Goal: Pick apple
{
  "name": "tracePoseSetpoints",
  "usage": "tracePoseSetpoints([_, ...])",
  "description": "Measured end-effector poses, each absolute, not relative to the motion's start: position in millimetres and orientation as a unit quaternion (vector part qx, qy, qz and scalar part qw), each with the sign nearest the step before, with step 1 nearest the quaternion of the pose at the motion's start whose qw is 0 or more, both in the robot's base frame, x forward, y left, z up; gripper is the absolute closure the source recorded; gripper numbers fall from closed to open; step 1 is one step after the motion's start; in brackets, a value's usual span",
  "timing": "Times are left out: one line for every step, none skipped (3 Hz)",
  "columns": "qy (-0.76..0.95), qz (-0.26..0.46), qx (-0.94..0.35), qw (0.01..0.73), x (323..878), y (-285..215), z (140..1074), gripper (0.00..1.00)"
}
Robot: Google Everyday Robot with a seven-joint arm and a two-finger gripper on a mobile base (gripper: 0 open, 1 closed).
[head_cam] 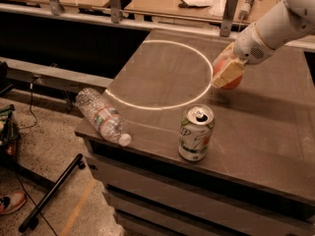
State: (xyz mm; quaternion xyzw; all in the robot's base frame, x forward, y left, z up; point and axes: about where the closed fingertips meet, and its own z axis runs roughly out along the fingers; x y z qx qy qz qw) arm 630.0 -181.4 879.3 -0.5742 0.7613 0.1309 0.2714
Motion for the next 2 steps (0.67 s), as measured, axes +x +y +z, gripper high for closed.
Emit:
tracePoseSetpoints([0.739,0.168,-0.574,0.31,622.0,-182.9,906.8,1.0])
tracePoseSetpoints([0.739,0.169,-0.574,0.311,622.2,-182.1,906.9,1.0])
